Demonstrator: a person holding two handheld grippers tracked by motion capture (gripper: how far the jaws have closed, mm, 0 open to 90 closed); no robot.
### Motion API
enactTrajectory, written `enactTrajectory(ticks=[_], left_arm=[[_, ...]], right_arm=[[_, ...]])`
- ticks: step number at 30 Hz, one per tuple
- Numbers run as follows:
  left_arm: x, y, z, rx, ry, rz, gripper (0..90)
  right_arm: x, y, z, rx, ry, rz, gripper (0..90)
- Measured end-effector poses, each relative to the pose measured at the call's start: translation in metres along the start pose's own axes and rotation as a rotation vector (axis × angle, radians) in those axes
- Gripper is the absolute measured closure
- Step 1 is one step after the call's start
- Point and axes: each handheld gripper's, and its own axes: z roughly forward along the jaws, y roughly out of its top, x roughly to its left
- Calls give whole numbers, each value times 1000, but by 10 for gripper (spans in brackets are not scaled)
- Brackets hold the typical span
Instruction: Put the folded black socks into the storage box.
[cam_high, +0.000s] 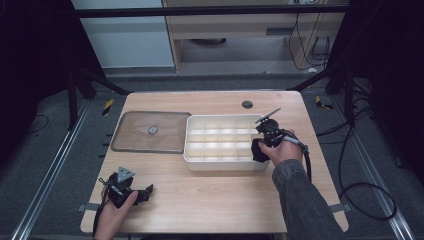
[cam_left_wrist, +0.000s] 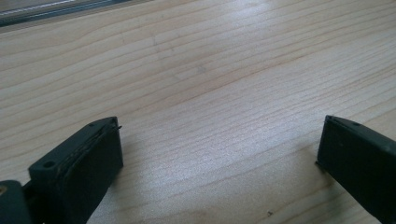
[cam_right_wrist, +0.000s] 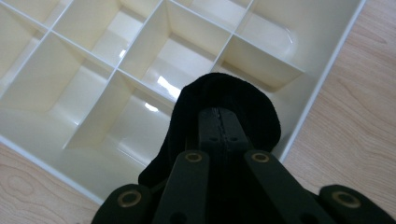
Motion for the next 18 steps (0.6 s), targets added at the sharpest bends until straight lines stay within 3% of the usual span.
enactTrajectory(ticks=[18], left_arm=[[0,0,0,1,1,-2,0]], right_arm=[[2,-20,14,12,33,13,900]])
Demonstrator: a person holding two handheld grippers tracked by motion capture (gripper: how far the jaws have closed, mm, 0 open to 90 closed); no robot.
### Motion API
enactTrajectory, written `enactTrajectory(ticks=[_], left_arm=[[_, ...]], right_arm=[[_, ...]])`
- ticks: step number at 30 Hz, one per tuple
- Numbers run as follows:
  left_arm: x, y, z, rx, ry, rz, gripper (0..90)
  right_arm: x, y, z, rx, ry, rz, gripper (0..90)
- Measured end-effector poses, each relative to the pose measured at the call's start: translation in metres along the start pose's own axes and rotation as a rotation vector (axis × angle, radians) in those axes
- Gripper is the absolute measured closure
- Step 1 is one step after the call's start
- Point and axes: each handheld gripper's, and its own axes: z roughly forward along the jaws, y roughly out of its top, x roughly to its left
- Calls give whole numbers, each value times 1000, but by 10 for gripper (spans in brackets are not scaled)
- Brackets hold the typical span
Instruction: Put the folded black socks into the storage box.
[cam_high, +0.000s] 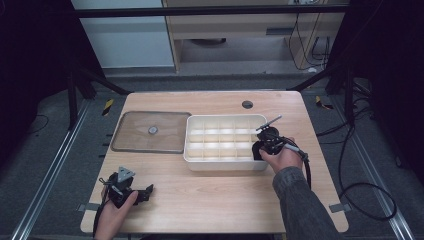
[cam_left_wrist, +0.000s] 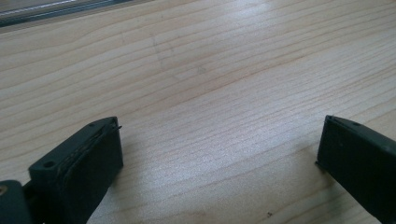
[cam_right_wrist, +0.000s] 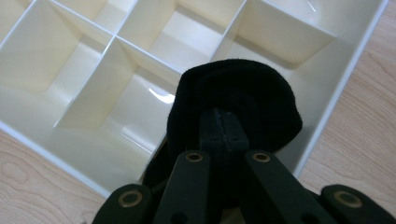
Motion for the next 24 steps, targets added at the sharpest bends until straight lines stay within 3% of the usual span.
enactTrajectory(ticks=[24], left_arm=[[-1,0,0,0,-2,4,0]], right_arm=[[1,-4,8,21,9,11,900]])
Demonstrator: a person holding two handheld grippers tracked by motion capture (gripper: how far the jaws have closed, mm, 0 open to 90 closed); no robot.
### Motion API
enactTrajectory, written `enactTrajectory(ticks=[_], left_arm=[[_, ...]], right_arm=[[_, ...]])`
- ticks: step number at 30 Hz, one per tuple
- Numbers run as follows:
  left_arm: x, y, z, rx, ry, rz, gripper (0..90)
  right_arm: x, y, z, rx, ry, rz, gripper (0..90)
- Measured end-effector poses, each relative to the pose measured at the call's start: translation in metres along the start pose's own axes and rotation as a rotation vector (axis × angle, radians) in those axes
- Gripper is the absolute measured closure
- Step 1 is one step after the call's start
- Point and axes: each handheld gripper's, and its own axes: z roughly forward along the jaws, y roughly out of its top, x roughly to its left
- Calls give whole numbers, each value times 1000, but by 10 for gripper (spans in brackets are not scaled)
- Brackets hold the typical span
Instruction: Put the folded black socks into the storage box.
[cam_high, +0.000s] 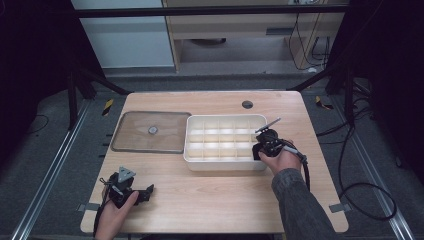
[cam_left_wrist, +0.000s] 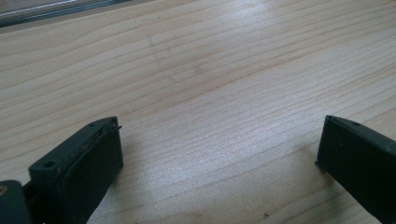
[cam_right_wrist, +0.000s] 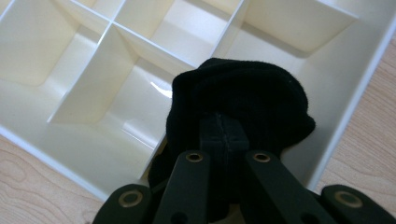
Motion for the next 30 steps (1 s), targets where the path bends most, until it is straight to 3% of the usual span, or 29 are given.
enactTrajectory(ticks=[30], left_arm=[[-1,0,0,-1,-5,3,0]], right_arm=[[1,3,8,62,-1,67,900]])
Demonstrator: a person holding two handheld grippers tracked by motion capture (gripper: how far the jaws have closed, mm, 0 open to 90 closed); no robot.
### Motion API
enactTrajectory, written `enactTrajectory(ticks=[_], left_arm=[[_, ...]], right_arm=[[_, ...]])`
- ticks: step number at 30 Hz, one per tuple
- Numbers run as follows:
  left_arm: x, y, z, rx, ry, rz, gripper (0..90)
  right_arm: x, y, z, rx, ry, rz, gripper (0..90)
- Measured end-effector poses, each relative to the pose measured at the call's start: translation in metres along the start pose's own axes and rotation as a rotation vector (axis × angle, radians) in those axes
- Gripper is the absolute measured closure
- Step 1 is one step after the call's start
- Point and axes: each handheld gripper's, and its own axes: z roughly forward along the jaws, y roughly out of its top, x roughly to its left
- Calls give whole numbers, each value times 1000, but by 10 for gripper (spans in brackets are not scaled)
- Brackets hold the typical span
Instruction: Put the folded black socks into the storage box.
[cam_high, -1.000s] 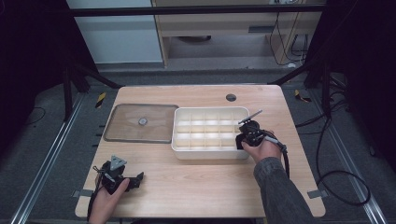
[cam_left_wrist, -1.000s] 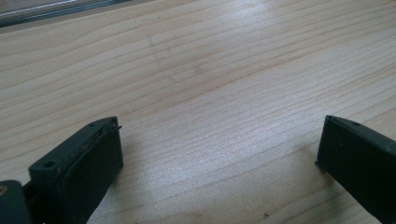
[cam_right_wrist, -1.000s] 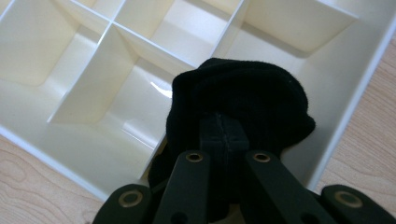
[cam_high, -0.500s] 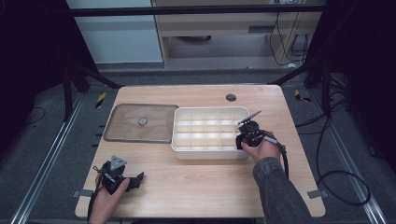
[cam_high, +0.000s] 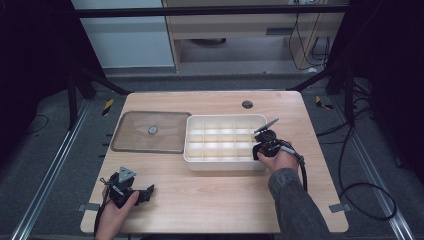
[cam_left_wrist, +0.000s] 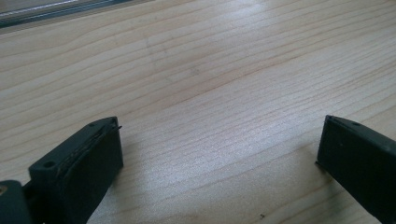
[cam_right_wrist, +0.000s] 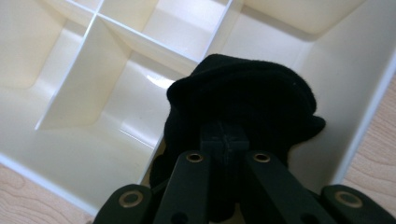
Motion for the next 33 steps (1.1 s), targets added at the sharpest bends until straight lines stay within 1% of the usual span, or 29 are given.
enactTrajectory(ticks=[3,8,11,18,22,24,27,28,30,33], left_arm=[[0,0,0,0,0,0,0],[0,0,0,0,-1,1,0],[-1,0,0,0,-2,2,0],[-1,0,0,0,-2,3,0],[-1,1,1,-1,-6,4,0],[-2,1,1,-2,-4,7,0],[-2,1,1,-1,-4,10,0],[-2,1,1,0,-4,7,0],[-2,2,1,2,-4,7,0],[-2,2,1,1,-5,6,0]], right_arm=[[2,2,1,8,-17,-5,900],[3,3,1,13,-21,-3,900],[4,2,0,14,-29,-13,900],[2,1,-5,16,3,-14,900],[2,1,-8,9,4,-16,900],[1,0,-11,-11,8,-24,900],[2,-2,-21,-50,6,-24,900],[2,-3,-29,-83,4,-38,900],[3,-3,-39,-125,8,-36,900],[3,-3,-52,-193,13,-47,900]])
